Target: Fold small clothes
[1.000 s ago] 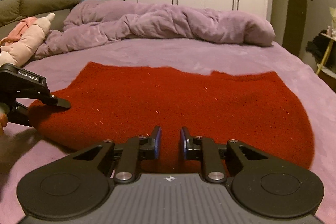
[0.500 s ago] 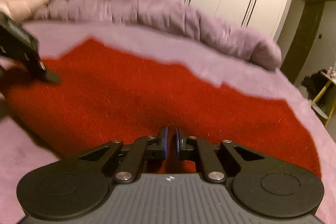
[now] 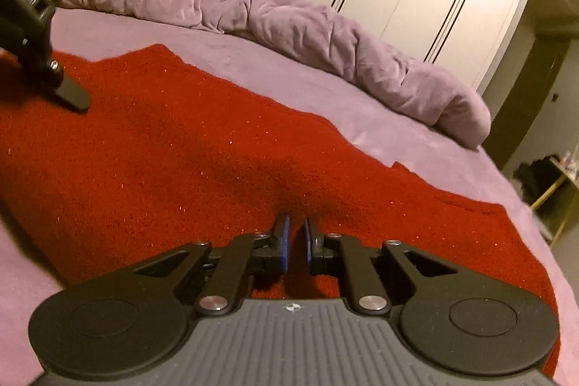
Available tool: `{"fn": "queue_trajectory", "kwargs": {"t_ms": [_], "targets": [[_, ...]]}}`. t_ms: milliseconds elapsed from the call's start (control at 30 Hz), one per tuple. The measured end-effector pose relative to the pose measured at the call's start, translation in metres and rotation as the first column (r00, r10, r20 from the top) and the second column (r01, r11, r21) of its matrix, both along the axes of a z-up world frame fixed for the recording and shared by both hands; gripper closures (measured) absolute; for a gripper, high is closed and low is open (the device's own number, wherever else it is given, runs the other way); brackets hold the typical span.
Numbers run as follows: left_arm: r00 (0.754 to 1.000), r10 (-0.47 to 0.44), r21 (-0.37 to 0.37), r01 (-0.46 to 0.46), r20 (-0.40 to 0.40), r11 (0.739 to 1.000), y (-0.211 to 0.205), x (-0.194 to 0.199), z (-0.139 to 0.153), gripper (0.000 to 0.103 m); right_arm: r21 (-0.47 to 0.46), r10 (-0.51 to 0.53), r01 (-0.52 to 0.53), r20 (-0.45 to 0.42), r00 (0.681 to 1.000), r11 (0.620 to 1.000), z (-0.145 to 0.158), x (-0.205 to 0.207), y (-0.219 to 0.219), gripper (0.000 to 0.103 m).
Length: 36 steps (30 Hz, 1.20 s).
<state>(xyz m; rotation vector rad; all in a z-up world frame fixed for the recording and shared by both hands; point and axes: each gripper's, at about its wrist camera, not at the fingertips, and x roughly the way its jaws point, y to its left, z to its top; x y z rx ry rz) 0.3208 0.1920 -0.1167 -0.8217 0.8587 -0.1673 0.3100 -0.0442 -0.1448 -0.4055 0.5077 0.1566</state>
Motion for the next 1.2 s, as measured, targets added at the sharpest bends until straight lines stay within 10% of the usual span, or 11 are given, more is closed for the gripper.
{"fn": "queue_trajectory", "kwargs": {"t_ms": [167,467,700,1000,1133,1200], "targets": [[1.000,-0.008,0.024,0.008,0.017,1.000,-0.003,-0.002,0.013,0.072,0.205,-0.036,0.034,0.007,0.999,0.978,0.028,-0.031,-0.040,0.082],[0.992,-0.106,0.270,0.084,0.069,0.959,-0.057,0.002,0.066,0.073,0.271,-0.212,0.197,0.026,0.977,0.942,0.035,-0.084,-0.112,0.082],[0.938,-0.290,0.369,0.205,0.189,0.906,-0.150,0.009,0.108,0.073,0.318,-0.352,0.331,0.010,0.936,0.888,0.037,-0.087,-0.155,0.082],[0.886,-0.448,0.419,0.363,0.121,0.832,-0.270,0.019,0.057,0.072,0.311,-0.407,0.382,0.017,0.913,0.870,0.035,-0.094,-0.184,0.079],[0.881,-0.457,0.392,0.381,0.122,0.838,-0.276,0.026,0.027,0.061,0.319,-0.427,0.410,-0.020,0.904,0.854,0.030,-0.094,-0.197,0.079],[0.847,-0.504,0.356,0.425,0.166,0.832,-0.269,0.018,0.035,0.030,0.336,-0.426,0.414,-0.040,0.904,0.846,0.028,-0.095,-0.200,0.079]]}}
